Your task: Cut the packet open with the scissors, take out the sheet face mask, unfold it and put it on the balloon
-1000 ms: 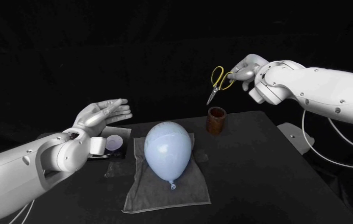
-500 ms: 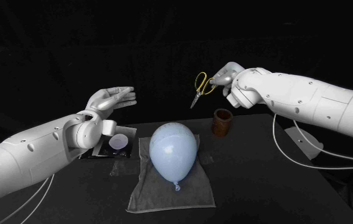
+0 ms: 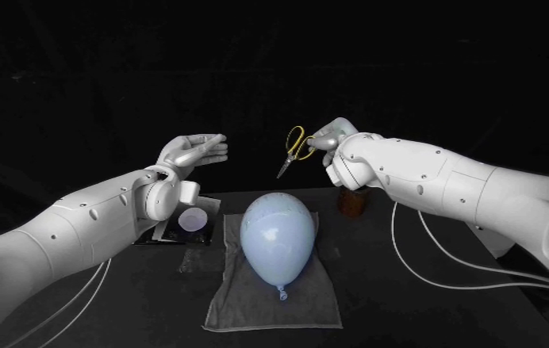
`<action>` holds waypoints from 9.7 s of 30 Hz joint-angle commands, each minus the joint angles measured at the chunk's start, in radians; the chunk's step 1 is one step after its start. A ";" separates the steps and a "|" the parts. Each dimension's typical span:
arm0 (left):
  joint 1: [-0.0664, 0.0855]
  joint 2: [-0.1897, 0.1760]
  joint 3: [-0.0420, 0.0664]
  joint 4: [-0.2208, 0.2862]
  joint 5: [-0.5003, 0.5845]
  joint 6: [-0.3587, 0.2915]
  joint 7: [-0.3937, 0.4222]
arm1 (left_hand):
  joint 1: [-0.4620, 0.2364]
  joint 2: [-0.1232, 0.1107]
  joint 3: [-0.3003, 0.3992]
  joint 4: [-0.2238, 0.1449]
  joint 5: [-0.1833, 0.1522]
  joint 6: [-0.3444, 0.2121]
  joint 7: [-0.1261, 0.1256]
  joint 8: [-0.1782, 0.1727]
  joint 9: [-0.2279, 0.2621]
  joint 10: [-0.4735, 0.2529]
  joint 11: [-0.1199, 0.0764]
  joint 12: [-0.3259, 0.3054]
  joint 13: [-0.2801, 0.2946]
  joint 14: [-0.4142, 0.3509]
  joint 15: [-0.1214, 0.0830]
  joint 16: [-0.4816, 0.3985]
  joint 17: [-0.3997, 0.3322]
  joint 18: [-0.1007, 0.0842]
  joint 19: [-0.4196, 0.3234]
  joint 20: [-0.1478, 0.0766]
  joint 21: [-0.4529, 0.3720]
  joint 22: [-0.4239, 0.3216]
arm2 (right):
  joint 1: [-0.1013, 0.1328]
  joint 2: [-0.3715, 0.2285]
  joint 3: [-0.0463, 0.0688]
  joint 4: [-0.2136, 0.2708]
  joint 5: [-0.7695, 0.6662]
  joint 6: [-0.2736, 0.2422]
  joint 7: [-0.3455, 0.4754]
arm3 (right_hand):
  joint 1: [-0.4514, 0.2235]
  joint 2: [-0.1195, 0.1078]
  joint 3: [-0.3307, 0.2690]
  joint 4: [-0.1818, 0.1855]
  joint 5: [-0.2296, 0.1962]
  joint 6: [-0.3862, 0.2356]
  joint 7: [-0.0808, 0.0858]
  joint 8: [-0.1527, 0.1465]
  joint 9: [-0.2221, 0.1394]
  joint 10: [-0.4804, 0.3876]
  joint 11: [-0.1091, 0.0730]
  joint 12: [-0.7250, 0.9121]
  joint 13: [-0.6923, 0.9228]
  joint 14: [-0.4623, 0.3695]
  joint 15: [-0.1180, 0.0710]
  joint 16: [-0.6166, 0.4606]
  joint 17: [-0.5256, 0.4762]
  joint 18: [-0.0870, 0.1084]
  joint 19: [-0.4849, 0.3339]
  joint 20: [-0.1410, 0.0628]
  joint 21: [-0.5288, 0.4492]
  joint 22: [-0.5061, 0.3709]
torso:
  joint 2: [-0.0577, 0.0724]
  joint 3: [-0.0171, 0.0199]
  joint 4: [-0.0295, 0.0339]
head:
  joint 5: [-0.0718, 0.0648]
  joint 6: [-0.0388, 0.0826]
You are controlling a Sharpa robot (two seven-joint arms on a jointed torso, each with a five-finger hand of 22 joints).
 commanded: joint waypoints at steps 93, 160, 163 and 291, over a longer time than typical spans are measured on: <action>0.048 0.161 -0.040 -0.211 -0.332 0.337 -0.162 | 0.288 0.317 -0.315 0.028 0.002 0.131 -0.041 0.057 0.017 0.167 -0.071 0.038 0.014 0.160 -0.058 0.051 -0.046 0.022 0.077 -0.002 0.043 0.006 | -0.035 0.063 0.029 0.133 0.273 -0.045 0.110 | -0.036 0.011 0.013 -0.002 0.011 -0.010 0.004 0.008 0.010 0.027 -0.017 0.005 -0.001 0.070 -0.009 0.008 0.099 0.017 -0.002 0.003 -0.005 0.000 | 0.008 -0.0037 -0.0064 | 0.081 -0.024; 0.072 0.030 -0.040 -0.064 -0.368 0.313 -0.219 | 0.239 0.163 0.015 0.032 0.002 0.129 -0.057 0.168 0.178 0.274 -0.096 0.013 0.006 0.193 -0.077 0.051 0.052 0.029 0.094 -0.002 0.033 0.006 | 0.092 -0.033 0.006 0.048 -0.583 0.316 0.570 | 0.082 -0.106 -0.130 -0.203 0.032 -0.166 0.029 -0.143 -0.115 -0.364 0.041 0.001 -0.005 -0.432 0.064 -1.301 -0.955 0.029 -0.065 0.029 -0.248 -0.219 | 0.022 0.0003 -0.0029 | 0.117 0.003; 0.073 0.029 -0.040 -0.060 -0.368 0.313 -0.221 | 0.239 0.163 0.015 0.032 0.002 0.129 -0.057 0.168 0.178 0.274 -0.096 0.013 0.006 0.193 -0.077 0.051 0.052 0.029 0.094 -0.002 0.033 0.006 | 0.093 -0.017 0.001 0.054 -0.647 0.309 0.561 | 0.082 -0.099 -0.169 -0.205 0.037 -0.179 0.020 -0.140 -0.118 -0.388 0.032 0.001 -0.005 -0.457 0.064 -1.335 -0.974 0.038 -0.041 0.036 -0.239 -0.214 | 0.023 -0.0001 -0.0026 | 0.117 0.005; 0.107 0.044 -0.041 0.013 -0.366 0.368 -0.265 | 0.207 0.143 0.073 0.017 0.002 0.122 -0.051 0.174 0.200 0.279 -0.093 0.008 0.006 0.194 -0.076 0.049 0.067 0.030 0.113 -0.003 0.042 0.009 | 0.043 0.180 -0.033 -0.022 -1.199 0.498 0.292 | -0.005 -0.119 -0.006 -0.097 0.022 -0.010 -0.027 -0.013 -0.083 -0.203 -0.027 0.100 0.004 -0.202 -0.015 -0.279 -0.784 -0.129 0.338 -0.013 0.561 0.835 | 0.034 -0.0001 0.0007 | 0.120 -0.020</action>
